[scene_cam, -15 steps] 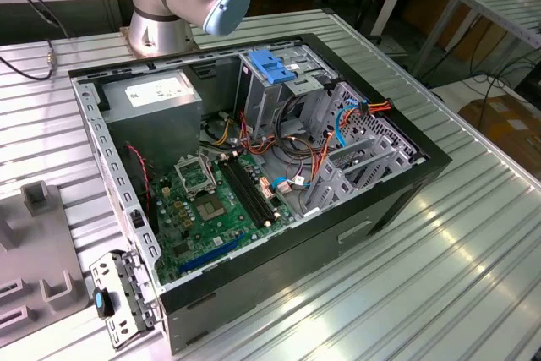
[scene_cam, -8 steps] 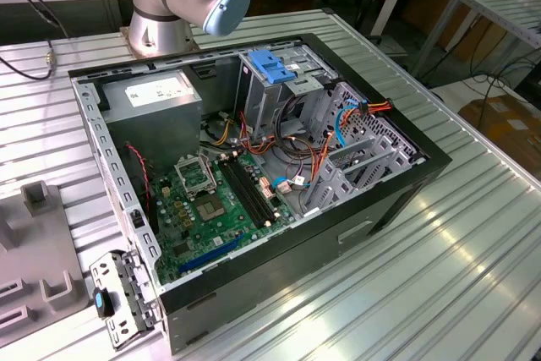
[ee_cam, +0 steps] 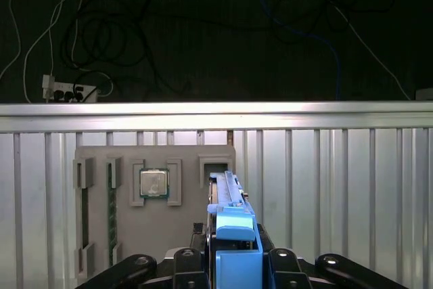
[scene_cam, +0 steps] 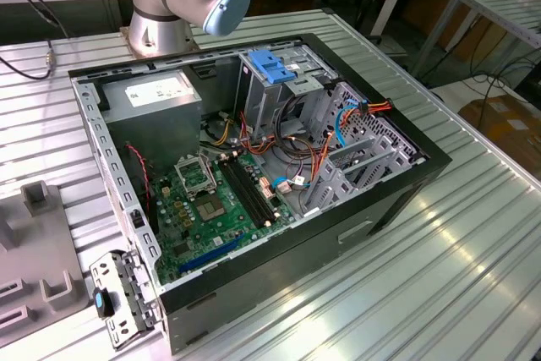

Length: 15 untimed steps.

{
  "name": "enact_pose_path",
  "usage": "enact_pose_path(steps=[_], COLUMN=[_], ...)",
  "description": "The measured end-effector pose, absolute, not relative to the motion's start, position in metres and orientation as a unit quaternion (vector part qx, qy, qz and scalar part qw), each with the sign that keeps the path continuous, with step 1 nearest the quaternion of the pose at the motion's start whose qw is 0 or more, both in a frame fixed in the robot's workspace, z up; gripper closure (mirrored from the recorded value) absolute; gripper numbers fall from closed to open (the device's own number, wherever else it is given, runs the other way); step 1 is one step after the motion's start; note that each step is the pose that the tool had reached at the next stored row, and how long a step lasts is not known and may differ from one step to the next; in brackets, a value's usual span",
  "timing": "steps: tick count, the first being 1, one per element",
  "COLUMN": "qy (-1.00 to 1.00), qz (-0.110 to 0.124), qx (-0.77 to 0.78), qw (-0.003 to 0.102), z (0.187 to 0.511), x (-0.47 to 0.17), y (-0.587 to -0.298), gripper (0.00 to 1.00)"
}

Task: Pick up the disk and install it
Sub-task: 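Pick up the disk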

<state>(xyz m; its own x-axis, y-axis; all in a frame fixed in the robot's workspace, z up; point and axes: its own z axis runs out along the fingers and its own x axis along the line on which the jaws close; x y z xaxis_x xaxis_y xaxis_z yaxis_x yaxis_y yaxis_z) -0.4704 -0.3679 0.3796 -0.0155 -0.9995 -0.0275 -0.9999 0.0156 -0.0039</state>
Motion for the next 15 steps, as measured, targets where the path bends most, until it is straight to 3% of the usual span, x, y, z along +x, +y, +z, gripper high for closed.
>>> enact_pose_path(steps=[15], qy=[0.713], qz=[0.009], qx=[-0.702], qw=[0.012], z=[0.396], x=[-0.47], y=[-0.368], gripper=[0.63])
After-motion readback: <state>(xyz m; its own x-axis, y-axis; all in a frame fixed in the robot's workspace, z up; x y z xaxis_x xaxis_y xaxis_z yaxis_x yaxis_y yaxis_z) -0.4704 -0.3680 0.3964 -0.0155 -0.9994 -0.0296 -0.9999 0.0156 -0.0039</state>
